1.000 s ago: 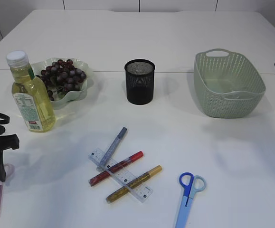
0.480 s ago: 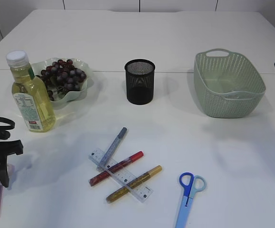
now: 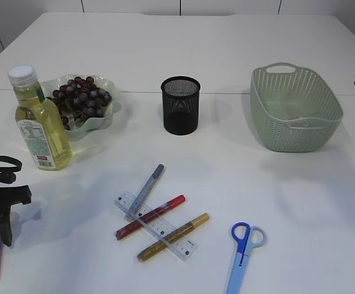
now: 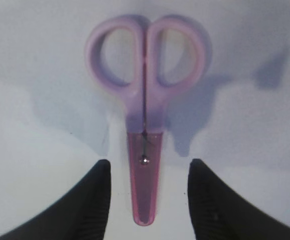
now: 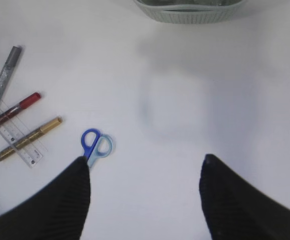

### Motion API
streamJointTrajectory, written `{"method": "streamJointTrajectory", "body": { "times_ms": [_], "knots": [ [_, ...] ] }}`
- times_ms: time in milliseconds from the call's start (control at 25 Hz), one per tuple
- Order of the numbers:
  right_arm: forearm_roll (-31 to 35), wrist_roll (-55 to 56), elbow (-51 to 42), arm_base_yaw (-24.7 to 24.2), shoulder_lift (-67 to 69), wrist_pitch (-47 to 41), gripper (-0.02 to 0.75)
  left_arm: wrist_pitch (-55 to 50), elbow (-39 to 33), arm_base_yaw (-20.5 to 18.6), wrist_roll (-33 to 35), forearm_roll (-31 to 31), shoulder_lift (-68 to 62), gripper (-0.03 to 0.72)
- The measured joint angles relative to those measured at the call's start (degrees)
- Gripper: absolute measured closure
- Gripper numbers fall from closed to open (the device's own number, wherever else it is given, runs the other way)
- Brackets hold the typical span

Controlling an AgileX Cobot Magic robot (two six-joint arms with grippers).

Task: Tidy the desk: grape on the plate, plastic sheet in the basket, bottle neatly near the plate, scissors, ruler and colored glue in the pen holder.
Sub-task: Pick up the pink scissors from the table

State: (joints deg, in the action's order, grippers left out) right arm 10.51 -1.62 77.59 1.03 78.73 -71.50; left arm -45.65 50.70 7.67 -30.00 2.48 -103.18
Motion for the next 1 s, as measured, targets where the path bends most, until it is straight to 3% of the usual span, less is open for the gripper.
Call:
{"method": "streamJointTrajectory", "body": {
  "times_ms": [1000],
  "knots": [
    [0.00, 0.00, 0.00, 0.00, 0.00, 0.00, 0.207, 0.17, 0.00, 0.00, 0.09, -0.13, 0.00, 0.356]
  ]
}}
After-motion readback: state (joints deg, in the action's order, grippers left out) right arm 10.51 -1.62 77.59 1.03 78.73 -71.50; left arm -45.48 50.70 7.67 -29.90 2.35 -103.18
